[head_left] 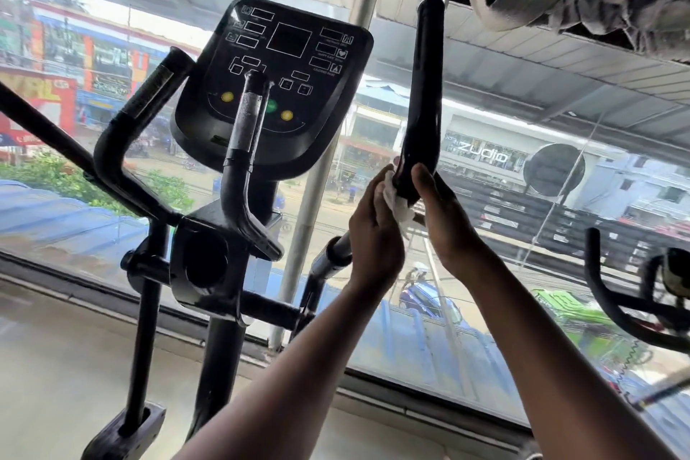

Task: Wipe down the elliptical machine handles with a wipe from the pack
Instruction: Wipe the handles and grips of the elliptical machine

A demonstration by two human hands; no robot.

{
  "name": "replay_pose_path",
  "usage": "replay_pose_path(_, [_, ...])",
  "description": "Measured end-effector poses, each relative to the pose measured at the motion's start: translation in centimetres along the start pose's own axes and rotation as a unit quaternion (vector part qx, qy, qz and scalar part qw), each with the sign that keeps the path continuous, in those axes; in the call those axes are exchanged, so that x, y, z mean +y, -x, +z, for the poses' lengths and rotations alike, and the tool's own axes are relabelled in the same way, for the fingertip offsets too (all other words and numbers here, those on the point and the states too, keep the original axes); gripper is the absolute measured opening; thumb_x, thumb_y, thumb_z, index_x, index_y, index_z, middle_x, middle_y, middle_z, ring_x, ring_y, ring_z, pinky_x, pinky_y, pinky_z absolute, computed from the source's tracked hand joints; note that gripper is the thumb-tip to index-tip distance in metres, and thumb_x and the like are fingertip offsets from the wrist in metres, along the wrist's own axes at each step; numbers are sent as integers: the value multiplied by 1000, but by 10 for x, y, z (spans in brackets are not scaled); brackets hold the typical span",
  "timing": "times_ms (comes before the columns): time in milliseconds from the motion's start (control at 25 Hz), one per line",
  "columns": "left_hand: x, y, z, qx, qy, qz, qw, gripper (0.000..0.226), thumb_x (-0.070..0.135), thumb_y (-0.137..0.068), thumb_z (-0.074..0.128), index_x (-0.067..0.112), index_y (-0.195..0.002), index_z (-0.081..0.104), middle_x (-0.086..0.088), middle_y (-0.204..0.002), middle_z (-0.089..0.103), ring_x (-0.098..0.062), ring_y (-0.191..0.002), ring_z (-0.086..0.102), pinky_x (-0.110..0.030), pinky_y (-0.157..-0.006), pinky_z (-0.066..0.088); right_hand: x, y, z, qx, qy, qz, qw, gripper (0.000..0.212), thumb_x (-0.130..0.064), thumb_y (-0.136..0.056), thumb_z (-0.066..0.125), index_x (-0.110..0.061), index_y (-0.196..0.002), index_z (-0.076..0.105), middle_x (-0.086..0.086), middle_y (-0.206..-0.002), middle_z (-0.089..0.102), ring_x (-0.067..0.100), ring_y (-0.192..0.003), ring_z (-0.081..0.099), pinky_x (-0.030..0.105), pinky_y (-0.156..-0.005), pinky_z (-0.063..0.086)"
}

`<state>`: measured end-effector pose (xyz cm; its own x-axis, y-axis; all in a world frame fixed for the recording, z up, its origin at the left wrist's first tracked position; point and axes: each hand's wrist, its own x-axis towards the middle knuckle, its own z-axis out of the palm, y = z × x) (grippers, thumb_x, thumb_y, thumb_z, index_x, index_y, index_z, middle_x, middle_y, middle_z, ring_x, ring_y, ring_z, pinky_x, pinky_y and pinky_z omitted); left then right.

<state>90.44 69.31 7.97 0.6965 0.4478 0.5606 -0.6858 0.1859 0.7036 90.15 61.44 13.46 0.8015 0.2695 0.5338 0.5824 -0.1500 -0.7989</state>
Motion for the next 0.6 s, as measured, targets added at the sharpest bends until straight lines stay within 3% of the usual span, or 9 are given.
replay_pose_path(80, [-11,-1,-5,4,1,-21,1000,55,45,-94,31,17,-135,55,0,-136,60,-11,-129,52,-43,-112,39,4,-1,1,-5,28,-14,1000,38,-50,-89,39,-23,-105,60,-7,-92,67,-8,-87,59,13,-79,46])
replay_pose_path(160, [-5,8,2,8,1,9,1000,45,37,-99,33,20,-137,52,7,-141,54,-5,-133,47,-35,-115,35,14,-1,5,8,1,-39,999,47,-59,-86,45,-23,-110,62,-8,-105,68,4,-102,62,27,-92,48])
replay_pose_path(240, [-4,17,9,13,-19,38,999,40,29,-103,32,25,-140,46,14,-142,48,-1,-135,42,-28,-114,33,23,-3,14,29,-72,-46,996,62,-65,-79,55,-16,-117,62,-2,-110,69,18,-108,63,38,-96,48])
replay_pose_path(320, [-23,16,0,27,-12,22,999,44,32,-102,30,22,-141,47,8,-145,50,-4,-136,43,-33,-116,34,28,-3,21,39,-105,-33,993,70,-75,-70,59,-18,-111,65,-6,-104,71,13,-104,64,29,-90,49])
replay_pose_path(440, [-45,6,-14,34,8,-69,997,44,30,-103,31,16,-141,49,1,-143,54,-7,-134,46,-38,-116,34,33,-4,26,42,-125,-38,990,76,-84,-60,59,-22,-104,67,-8,-103,73,8,-103,65,21,-86,48])
replay_pose_path(600, [-19,12,4,28,-11,43,999,43,25,-103,31,14,-140,50,2,-143,54,-5,-134,45,-27,-113,35,40,-5,30,51,-191,-30,980,71,-79,-58,67,-21,-99,71,-4,-102,73,17,-105,64,37,-98,47])
